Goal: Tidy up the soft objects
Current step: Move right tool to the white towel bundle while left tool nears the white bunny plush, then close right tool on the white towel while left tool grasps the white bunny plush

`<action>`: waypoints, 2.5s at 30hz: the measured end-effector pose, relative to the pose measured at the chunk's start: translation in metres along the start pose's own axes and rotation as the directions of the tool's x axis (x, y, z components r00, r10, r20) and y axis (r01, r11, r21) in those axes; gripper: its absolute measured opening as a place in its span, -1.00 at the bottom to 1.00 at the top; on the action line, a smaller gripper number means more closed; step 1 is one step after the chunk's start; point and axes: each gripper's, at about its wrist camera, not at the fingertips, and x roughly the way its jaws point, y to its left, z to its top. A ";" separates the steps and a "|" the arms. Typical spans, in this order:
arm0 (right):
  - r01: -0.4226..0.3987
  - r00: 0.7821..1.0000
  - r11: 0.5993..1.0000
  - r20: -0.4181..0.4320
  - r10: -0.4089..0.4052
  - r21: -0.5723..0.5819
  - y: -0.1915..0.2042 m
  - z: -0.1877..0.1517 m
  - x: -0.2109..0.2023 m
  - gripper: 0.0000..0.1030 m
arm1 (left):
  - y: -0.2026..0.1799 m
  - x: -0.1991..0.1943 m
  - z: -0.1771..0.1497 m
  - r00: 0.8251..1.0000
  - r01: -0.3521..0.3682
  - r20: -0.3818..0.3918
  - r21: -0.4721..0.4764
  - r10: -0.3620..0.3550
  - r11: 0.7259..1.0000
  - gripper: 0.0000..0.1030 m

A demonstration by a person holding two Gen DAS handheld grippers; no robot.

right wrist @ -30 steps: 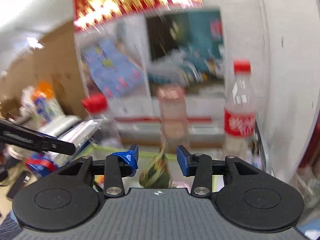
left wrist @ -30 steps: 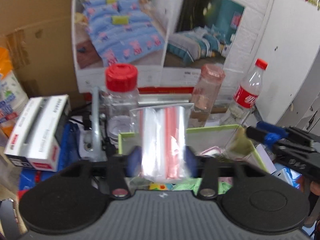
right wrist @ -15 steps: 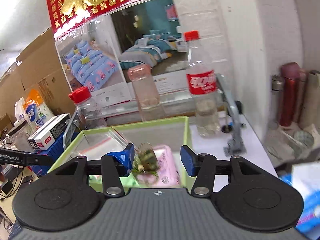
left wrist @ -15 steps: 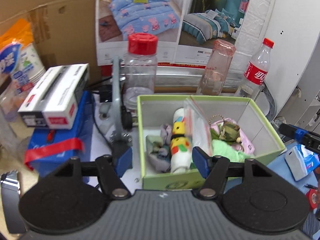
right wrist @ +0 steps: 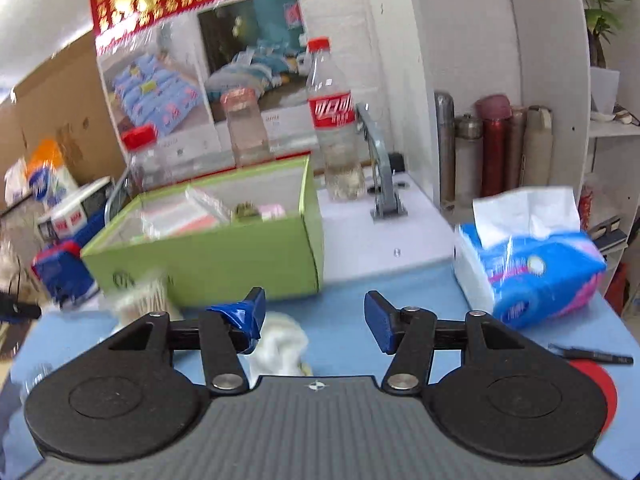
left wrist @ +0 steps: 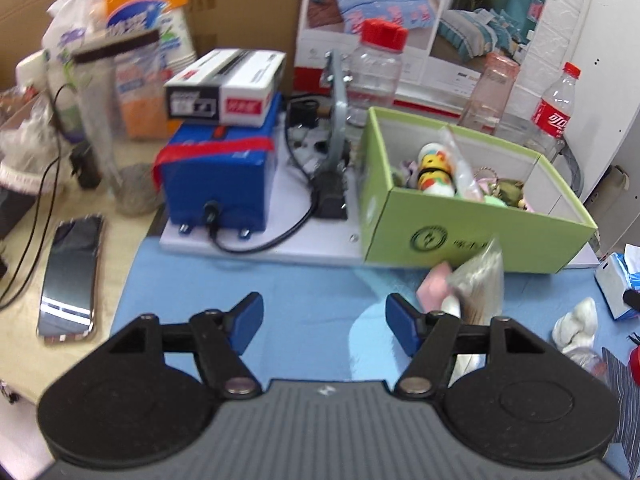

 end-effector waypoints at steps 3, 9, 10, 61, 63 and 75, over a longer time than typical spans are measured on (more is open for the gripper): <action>-0.009 0.999 0.999 -0.051 0.011 0.034 -0.005 -0.018 0.001 -0.21 | 0.011 -0.001 -0.012 1.000 -0.018 -0.025 -0.022 0.018 1.000 0.32; -0.043 0.995 0.994 -0.083 0.051 0.103 -0.010 -0.039 -0.002 -0.20 | 0.025 -0.006 -0.024 0.999 -0.018 -0.043 -0.041 0.017 0.999 0.32; -0.040 0.995 0.993 -0.086 0.049 0.109 -0.011 -0.040 -0.001 -0.20 | 0.026 -0.006 -0.024 0.999 -0.014 -0.049 -0.044 0.012 0.999 0.32; -0.059 0.993 0.996 -0.101 0.065 0.060 -0.004 -0.016 0.021 -0.14 | 0.017 0.084 0.033 0.925 0.196 -0.347 0.081 -0.157 0.977 0.49; -0.062 0.994 0.995 -0.084 0.068 0.078 -0.004 -0.014 0.021 -0.13 | 0.013 0.081 0.034 0.927 0.215 -0.328 0.070 -0.181 0.974 0.52; -0.046 0.965 0.997 -0.260 0.028 -0.064 0.021 -0.019 0.077 -0.12 | -0.019 0.108 0.016 0.927 0.204 -0.338 0.087 -0.163 0.975 0.53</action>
